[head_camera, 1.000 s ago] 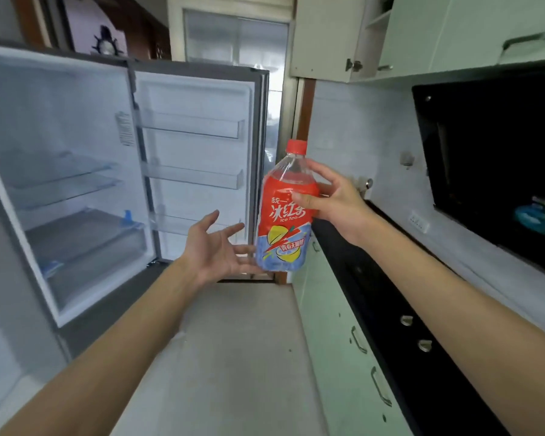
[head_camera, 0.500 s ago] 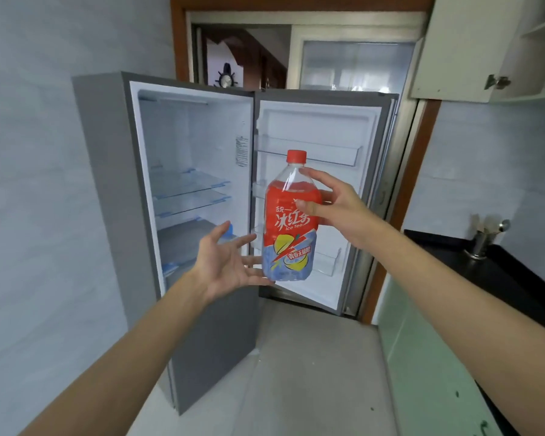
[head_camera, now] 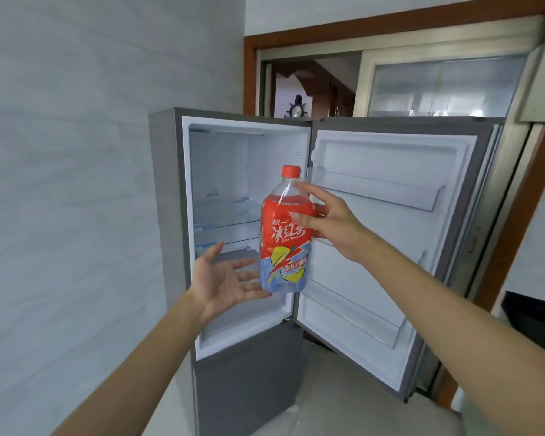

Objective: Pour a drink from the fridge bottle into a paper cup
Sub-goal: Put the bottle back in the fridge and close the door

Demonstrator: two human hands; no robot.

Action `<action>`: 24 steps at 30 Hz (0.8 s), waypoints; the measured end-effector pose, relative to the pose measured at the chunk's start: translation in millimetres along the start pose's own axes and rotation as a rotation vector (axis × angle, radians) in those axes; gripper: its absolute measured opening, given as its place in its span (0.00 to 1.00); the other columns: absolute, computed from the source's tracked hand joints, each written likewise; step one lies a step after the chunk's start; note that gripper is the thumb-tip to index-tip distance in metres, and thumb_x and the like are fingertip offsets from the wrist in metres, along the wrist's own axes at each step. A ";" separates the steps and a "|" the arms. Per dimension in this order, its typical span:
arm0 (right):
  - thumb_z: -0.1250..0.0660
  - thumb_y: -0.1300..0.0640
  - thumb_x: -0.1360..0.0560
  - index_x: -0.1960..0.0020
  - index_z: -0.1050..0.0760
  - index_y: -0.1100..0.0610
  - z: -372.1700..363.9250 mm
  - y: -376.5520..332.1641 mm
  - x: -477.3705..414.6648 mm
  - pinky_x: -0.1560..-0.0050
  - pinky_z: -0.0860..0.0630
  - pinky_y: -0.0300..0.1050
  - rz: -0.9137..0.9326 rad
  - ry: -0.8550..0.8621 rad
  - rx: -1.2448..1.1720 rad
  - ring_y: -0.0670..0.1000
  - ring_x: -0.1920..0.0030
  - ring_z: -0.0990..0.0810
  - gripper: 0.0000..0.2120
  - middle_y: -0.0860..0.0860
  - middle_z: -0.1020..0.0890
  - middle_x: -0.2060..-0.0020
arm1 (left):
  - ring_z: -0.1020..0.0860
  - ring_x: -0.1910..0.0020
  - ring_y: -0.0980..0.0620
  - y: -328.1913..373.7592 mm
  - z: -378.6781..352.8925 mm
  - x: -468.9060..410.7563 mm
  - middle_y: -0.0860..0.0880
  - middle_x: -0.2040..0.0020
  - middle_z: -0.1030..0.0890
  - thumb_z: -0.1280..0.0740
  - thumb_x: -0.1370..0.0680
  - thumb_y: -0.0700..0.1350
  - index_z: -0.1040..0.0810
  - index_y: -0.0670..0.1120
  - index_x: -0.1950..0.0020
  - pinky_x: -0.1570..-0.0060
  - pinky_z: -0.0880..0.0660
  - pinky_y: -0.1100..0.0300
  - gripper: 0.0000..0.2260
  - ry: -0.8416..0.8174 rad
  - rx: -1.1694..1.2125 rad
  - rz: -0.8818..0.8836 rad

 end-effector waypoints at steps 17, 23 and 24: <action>0.29 0.57 0.24 0.32 0.30 0.41 8.0 68.8 -138.5 0.44 0.19 0.57 0.030 -0.156 -0.080 0.54 0.41 0.20 0.24 0.50 0.20 0.41 | 0.23 0.38 0.28 42.8 34.2 -97.7 0.29 0.34 0.25 0.45 0.21 0.63 0.35 0.35 0.26 0.37 0.30 0.32 0.36 0.168 0.031 -0.140; 0.29 0.58 0.24 0.29 0.32 0.44 -4.3 90.8 -182.9 0.43 0.19 0.56 0.033 -0.187 -0.053 0.52 0.42 0.20 0.26 0.48 0.20 0.44 | 0.23 0.38 0.29 61.6 61.3 -134.9 0.31 0.33 0.26 0.45 0.21 0.64 0.36 0.37 0.26 0.46 0.25 0.30 0.35 0.198 0.055 -0.147; 0.30 0.58 0.23 0.28 0.33 0.45 -6.8 93.2 -191.2 0.44 0.19 0.55 0.034 -0.190 -0.051 0.51 0.42 0.20 0.27 0.47 0.20 0.44 | 0.23 0.38 0.29 66.6 67.0 -141.2 0.31 0.33 0.26 0.44 0.21 0.64 0.35 0.37 0.26 0.47 0.25 0.29 0.35 0.203 0.053 -0.153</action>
Point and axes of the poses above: each hand's wrist, its own x-axis away from the middle knuckle, its own z-axis out of the back of the hand, y = z × x, the point moved 8 cm from there along -x, towards the middle knuckle
